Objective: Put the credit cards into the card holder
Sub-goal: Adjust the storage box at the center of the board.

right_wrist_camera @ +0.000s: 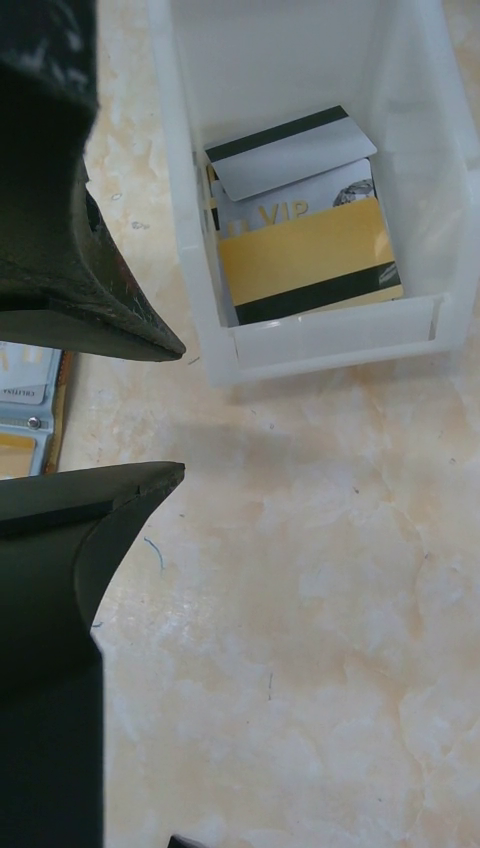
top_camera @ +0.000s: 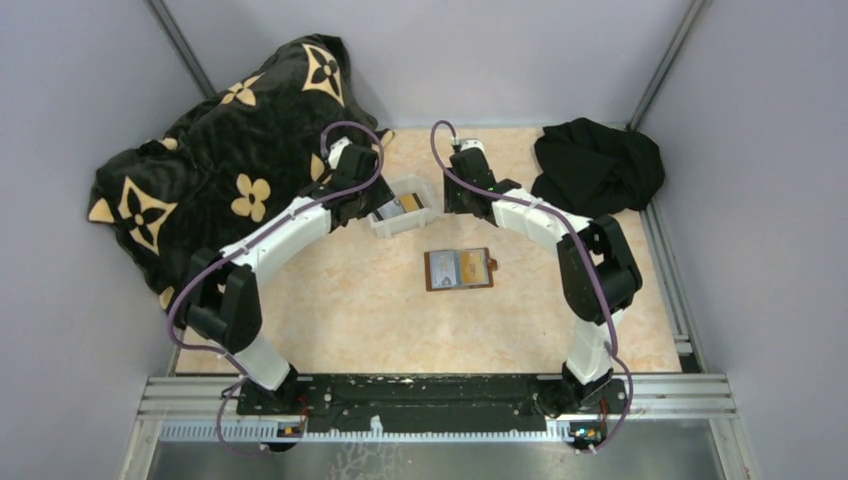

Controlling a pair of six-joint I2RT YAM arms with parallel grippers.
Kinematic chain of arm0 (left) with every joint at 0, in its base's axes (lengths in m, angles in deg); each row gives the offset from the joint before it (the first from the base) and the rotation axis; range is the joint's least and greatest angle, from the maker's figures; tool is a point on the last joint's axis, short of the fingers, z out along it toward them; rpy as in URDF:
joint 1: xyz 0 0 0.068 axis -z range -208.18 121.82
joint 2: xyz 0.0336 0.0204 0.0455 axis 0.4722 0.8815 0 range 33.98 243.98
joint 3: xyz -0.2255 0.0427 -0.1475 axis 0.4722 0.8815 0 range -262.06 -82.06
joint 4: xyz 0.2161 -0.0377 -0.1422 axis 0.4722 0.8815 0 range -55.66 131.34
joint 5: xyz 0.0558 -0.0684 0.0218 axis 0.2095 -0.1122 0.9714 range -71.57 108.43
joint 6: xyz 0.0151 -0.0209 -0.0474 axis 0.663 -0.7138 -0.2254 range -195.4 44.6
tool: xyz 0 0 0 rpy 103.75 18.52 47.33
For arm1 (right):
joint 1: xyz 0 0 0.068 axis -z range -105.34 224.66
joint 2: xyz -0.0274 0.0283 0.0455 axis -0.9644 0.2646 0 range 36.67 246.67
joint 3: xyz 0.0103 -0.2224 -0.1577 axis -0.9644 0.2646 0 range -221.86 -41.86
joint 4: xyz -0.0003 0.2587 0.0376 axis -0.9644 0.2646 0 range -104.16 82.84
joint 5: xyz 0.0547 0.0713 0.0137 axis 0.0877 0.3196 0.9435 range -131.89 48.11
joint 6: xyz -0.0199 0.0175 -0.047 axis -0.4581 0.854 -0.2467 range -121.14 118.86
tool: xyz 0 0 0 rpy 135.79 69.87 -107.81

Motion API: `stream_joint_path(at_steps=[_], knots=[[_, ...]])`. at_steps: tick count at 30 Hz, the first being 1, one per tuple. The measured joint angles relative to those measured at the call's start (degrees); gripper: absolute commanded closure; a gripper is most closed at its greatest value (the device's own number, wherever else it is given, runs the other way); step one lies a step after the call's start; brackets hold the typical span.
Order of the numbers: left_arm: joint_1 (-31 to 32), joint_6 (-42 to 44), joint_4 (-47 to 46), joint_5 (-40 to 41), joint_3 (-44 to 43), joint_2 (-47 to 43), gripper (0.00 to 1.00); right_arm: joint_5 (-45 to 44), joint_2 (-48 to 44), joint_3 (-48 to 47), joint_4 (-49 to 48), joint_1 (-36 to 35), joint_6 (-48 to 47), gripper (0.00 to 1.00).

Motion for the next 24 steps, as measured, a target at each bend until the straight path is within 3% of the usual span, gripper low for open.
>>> stream_joint_path(at_steps=[12,24], knots=[[-0.7,1.1,3.8,1.6,3.5,-2.5,0.38,1.3,0.3,-0.8,-0.9,0.0,0.0,0.57],[-3.5,3.7,3.8,0.4,2.9,5.8,0.40,1.8,0.3,-0.8,-0.8,0.0,0.0,0.57]])
